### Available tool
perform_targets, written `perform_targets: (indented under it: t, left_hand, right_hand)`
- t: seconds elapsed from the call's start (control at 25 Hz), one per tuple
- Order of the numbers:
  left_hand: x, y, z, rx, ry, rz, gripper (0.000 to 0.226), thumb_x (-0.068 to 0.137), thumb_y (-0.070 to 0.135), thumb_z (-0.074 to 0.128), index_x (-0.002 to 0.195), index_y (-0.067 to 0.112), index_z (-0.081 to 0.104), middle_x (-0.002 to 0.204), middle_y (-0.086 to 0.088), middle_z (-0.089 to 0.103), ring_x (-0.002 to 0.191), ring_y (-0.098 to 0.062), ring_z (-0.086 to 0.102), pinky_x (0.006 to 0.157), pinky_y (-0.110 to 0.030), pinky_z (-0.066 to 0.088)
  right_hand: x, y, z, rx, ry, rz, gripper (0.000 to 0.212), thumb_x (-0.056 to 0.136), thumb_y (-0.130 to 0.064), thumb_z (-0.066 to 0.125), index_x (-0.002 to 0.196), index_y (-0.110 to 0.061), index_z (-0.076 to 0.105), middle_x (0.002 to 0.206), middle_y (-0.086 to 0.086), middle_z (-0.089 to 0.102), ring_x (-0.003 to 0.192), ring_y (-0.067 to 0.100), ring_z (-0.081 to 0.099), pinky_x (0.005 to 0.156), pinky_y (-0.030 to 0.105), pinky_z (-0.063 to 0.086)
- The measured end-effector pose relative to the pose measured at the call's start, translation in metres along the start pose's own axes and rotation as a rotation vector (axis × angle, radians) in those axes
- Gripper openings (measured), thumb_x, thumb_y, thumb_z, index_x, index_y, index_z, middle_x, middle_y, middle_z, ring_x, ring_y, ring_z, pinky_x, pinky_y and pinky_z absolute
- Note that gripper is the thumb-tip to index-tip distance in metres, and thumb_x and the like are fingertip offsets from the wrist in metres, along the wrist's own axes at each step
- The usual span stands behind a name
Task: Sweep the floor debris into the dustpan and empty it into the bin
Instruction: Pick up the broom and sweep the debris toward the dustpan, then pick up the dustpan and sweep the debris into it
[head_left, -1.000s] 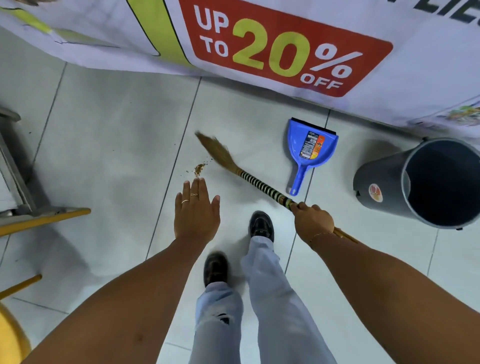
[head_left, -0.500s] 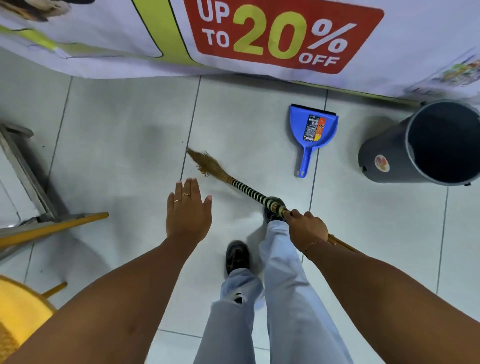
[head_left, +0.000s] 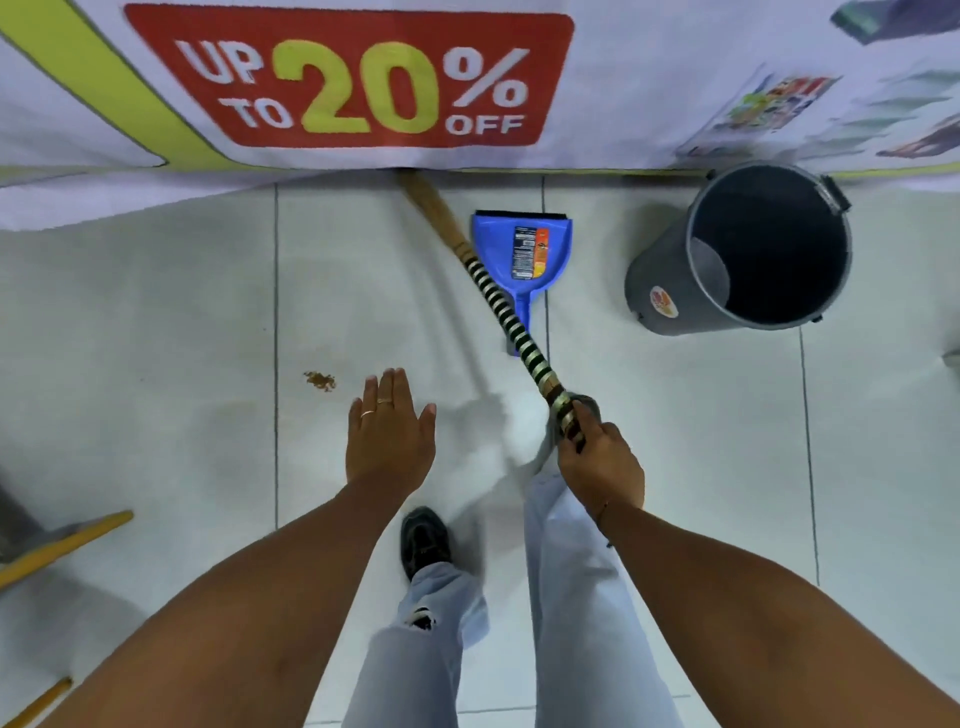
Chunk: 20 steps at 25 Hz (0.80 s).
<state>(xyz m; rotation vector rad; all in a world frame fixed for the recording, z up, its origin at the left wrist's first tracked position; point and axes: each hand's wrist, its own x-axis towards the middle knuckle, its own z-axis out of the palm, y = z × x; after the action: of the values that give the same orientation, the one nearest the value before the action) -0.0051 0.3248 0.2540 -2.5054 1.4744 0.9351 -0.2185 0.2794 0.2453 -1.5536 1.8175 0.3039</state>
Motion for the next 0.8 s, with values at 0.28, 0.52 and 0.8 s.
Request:
perform_targets:
  t: [0.28, 0.52, 0.8]
  left_hand:
    - [0.141, 0.155, 0.046, -0.103, -0.058, -0.043, 0.064, 0.097, 0.033, 0.039, 0.146, -0.001, 0.016, 0.153, -0.021, 0.026, 0.144, -0.034, 0.019, 0.118, -0.045, 0.019]
    - [0.236, 0.212, 0.134, -0.273, -0.139, -0.169, 0.064, 0.094, 0.029, 0.047, 0.145, 0.002, 0.02, 0.151, -0.019, 0.03, 0.14, -0.033, 0.028, 0.115, -0.044, 0.025]
    - [0.342, 0.189, 0.254, -0.276, 0.014, -0.539, 0.083, 0.084, 0.025, 0.061, 0.145, -0.003, 0.012, 0.149, -0.021, 0.031, 0.137, -0.037, 0.032, 0.115, -0.045, 0.029]
  right_hand:
    - [0.141, 0.052, -0.066, 0.268, 0.05, 0.349, 0.036, 0.089, -0.034, 0.047, 0.123, -0.023, 0.05, 0.107, 0.016, 0.065, 0.099, 0.037, 0.06, 0.081, 0.039, 0.048]
    - [0.255, 0.088, -0.04, 0.144, 0.031, 0.245, 0.038, 0.096, -0.033, 0.045, 0.127, -0.011, 0.044, 0.117, 0.018, 0.059, 0.102, 0.04, 0.06, 0.082, 0.043, 0.05]
    - [0.351, 0.129, 0.056, 0.107, 0.011, 0.172, 0.03, 0.094, -0.011, 0.052, 0.12, 0.001, 0.045, 0.118, 0.019, 0.059, 0.106, 0.037, 0.059, 0.085, 0.041, 0.049]
